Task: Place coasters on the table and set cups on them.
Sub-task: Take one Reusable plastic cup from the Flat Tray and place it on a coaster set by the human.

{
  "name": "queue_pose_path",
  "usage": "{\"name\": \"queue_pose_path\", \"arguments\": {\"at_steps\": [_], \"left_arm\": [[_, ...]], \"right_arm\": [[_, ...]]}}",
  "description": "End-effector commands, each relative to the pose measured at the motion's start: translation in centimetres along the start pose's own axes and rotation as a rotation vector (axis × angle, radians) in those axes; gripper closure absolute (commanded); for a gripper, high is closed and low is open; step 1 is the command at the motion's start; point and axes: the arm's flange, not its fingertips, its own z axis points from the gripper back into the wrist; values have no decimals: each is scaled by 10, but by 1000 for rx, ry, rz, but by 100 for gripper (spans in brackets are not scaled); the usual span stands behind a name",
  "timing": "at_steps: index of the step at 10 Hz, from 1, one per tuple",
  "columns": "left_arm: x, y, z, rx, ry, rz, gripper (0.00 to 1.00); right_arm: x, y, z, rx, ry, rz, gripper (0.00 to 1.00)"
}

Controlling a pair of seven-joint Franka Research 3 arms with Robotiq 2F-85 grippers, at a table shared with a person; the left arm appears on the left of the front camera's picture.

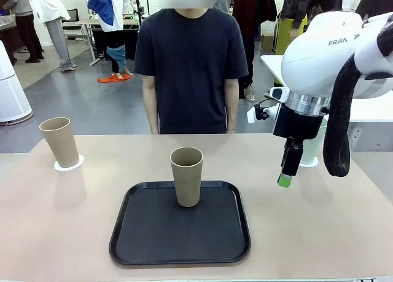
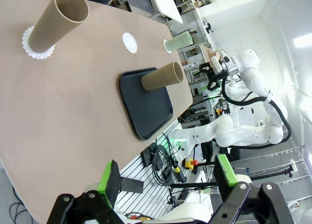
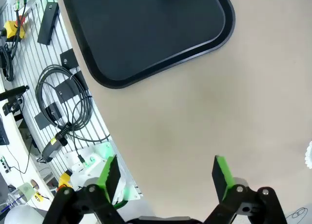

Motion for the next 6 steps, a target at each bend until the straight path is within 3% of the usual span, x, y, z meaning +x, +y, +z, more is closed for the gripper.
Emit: {"name": "queue_pose_path", "arguments": {"at_steps": [1,5,6], "left_arm": [[0,-3,2,-10,-10,8,0],[0,-3,2,-10,-10,8,0],[0,-3,2,-10,-10,8,0]], "right_arm": [[9,4,11,-12,15,32,0],[9,5,8,-13,-5,26,0],[-10,-19,-19,45,-404,80,0]]}}
